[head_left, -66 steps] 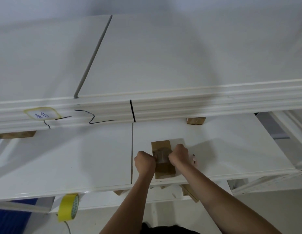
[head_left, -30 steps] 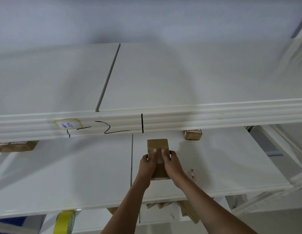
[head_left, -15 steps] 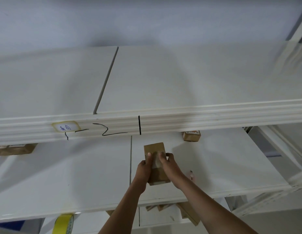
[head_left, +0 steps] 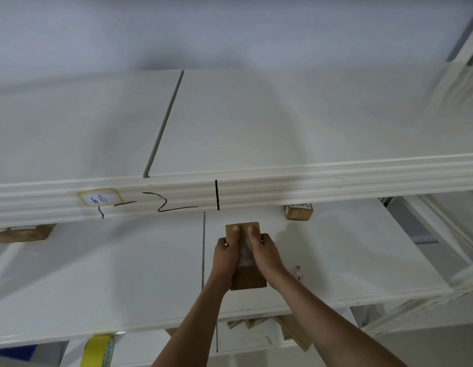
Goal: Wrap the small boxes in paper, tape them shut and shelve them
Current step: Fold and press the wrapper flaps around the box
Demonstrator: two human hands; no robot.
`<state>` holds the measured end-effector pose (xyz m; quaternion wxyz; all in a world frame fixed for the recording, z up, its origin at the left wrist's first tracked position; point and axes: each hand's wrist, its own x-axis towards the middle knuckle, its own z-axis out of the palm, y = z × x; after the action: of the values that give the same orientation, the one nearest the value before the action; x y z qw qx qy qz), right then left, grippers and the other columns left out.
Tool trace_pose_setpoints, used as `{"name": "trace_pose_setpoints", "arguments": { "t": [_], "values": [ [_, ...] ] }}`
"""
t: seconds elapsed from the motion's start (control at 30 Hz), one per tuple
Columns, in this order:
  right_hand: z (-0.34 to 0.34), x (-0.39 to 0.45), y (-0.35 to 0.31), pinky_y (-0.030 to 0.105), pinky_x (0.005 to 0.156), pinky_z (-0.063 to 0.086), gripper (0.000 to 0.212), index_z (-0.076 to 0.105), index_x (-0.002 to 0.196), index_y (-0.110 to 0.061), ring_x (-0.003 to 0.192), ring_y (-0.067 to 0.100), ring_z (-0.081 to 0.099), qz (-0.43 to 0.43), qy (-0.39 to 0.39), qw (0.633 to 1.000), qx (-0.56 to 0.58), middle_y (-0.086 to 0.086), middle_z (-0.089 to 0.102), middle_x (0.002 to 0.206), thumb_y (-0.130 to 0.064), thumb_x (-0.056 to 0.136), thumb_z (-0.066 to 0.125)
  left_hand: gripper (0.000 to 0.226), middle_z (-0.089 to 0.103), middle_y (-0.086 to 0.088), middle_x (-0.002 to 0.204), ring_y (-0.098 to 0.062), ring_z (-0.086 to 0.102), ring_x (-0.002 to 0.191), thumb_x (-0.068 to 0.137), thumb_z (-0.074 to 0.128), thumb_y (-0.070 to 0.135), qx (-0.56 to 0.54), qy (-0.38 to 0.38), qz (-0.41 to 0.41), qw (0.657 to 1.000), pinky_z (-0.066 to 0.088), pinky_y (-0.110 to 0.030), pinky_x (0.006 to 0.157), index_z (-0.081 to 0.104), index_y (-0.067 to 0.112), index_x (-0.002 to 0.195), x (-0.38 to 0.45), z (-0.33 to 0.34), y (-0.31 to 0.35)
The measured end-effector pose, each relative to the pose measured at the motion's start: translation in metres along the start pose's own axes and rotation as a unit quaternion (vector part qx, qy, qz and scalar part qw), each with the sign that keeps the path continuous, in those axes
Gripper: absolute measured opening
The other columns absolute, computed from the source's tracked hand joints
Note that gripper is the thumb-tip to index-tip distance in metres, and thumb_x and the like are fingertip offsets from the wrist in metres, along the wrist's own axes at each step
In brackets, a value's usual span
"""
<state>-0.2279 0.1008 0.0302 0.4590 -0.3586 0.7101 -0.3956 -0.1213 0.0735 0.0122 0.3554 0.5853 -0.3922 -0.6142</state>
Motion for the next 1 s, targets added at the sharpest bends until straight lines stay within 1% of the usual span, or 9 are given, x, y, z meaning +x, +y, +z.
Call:
{"name": "trace_pose_setpoints", "arguments": {
  "t": [0.13, 0.27, 0.37, 0.47, 0.63, 0.73, 0.83, 0.9, 1.0],
  "values": [
    [0.001, 0.002, 0.005, 0.028, 0.070, 0.050, 0.064, 0.056, 0.120, -0.014, 0.091, 0.012, 0.063, -0.027, 0.014, 0.999, -0.041, 0.000, 0.064, 0.105, -0.070, 0.095, 0.039, 0.061, 0.073, -0.006, 0.100, -0.023, 0.073, 0.087, 0.087, 0.055, 0.070, 0.032, 0.029, 0.034, 0.998, 0.060, -0.048, 0.084, 0.061, 0.015, 0.110, -0.001, 0.003, -0.003],
    [-0.001, 0.006, 0.007, 0.028, 0.072, 0.050, 0.065, 0.054, 0.122, -0.012, 0.092, 0.012, 0.062, -0.020, -0.007, 0.997, -0.072, 0.002, 0.063, 0.108, -0.069, 0.096, 0.036, 0.082, 0.073, -0.006, 0.099, -0.024, 0.073, 0.088, 0.068, 0.052, 0.085, 0.045, 0.024, 0.012, 0.999, 0.060, -0.048, 0.084, 0.062, 0.016, 0.110, -0.002, 0.001, -0.002],
    [-0.003, 0.008, 0.006, 0.036, 0.082, 0.053, 0.064, 0.054, 0.120, -0.015, 0.096, 0.016, 0.061, 0.017, -0.011, 0.999, -0.025, 0.003, 0.062, 0.110, -0.071, 0.095, 0.036, 0.064, 0.072, -0.007, 0.107, -0.023, 0.072, 0.094, 0.088, 0.051, 0.073, 0.013, -0.042, -0.020, 0.999, 0.061, -0.038, 0.081, 0.061, 0.017, 0.118, -0.002, -0.005, 0.002],
    [-0.010, 0.009, -0.002, 0.031, 0.072, 0.049, 0.067, 0.052, 0.121, -0.017, 0.095, 0.015, 0.061, 0.054, -0.012, 0.998, 0.035, 0.002, 0.062, 0.108, -0.074, 0.094, 0.030, 0.057, 0.070, -0.003, 0.117, -0.022, 0.070, 0.103, 0.089, 0.058, 0.066, 0.014, -0.130, -0.038, 0.991, 0.061, -0.037, 0.084, 0.056, 0.028, 0.132, -0.006, -0.014, 0.003],
    [-0.021, 0.038, 0.020, 0.049, 0.095, 0.055, 0.110, 0.054, 0.134, -0.028, 0.109, 0.023, 0.067, 0.074, -0.078, 0.994, 0.025, 0.001, 0.067, 0.125, -0.104, 0.055, 0.041, 0.047, 0.071, -0.006, 0.119, -0.025, 0.069, 0.108, 0.095, 0.062, 0.042, -0.054, -0.154, -0.033, 0.986, 0.060, -0.041, 0.087, 0.056, 0.018, 0.135, -0.010, -0.021, 0.000],
    [-0.021, 0.007, 0.005, 0.041, 0.099, 0.052, 0.076, 0.050, 0.137, -0.025, 0.114, 0.019, 0.062, 0.055, -0.098, 0.993, -0.018, 0.000, 0.062, 0.132, -0.079, 0.084, 0.051, 0.045, 0.071, -0.004, 0.121, -0.024, 0.068, 0.111, 0.096, 0.061, 0.039, -0.070, -0.166, -0.025, 0.983, 0.057, -0.045, 0.095, 0.055, 0.020, 0.137, -0.008, -0.024, 0.000],
    [-0.020, -0.003, 0.010, 0.027, 0.088, 0.049, 0.034, 0.059, 0.119, -0.028, 0.105, 0.009, 0.060, 0.043, -0.116, 0.992, 0.010, -0.003, 0.063, 0.122, -0.053, 0.102, 0.044, 0.042, 0.070, -0.003, 0.122, -0.023, 0.067, 0.113, 0.096, 0.065, 0.029, -0.054, -0.209, -0.030, 0.976, 0.057, -0.046, 0.095, 0.054, 0.030, 0.136, -0.007, -0.029, 0.000],
    [-0.019, -0.007, 0.009, 0.018, 0.075, 0.044, 0.030, 0.061, 0.109, -0.029, 0.097, 0.003, 0.056, 0.034, -0.109, 0.993, 0.014, -0.007, 0.061, 0.113, -0.048, 0.105, 0.039, 0.042, 0.072, -0.003, 0.118, -0.023, 0.069, 0.111, 0.093, 0.069, 0.027, -0.050, -0.215, -0.032, 0.975, 0.058, -0.047, 0.092, 0.057, 0.032, 0.133, -0.008, -0.032, 0.001],
    [-0.012, -0.008, 0.015, 0.017, 0.071, 0.044, 0.040, 0.058, 0.123, -0.019, 0.100, 0.004, 0.058, 0.016, -0.097, 0.995, -0.004, -0.005, 0.062, 0.115, -0.049, 0.105, 0.038, 0.046, 0.073, -0.008, 0.114, -0.026, 0.070, 0.106, 0.091, 0.072, 0.025, -0.040, -0.197, -0.013, 0.979, 0.058, -0.049, 0.091, 0.057, 0.026, 0.134, -0.008, -0.033, -0.003]
  ]
}}
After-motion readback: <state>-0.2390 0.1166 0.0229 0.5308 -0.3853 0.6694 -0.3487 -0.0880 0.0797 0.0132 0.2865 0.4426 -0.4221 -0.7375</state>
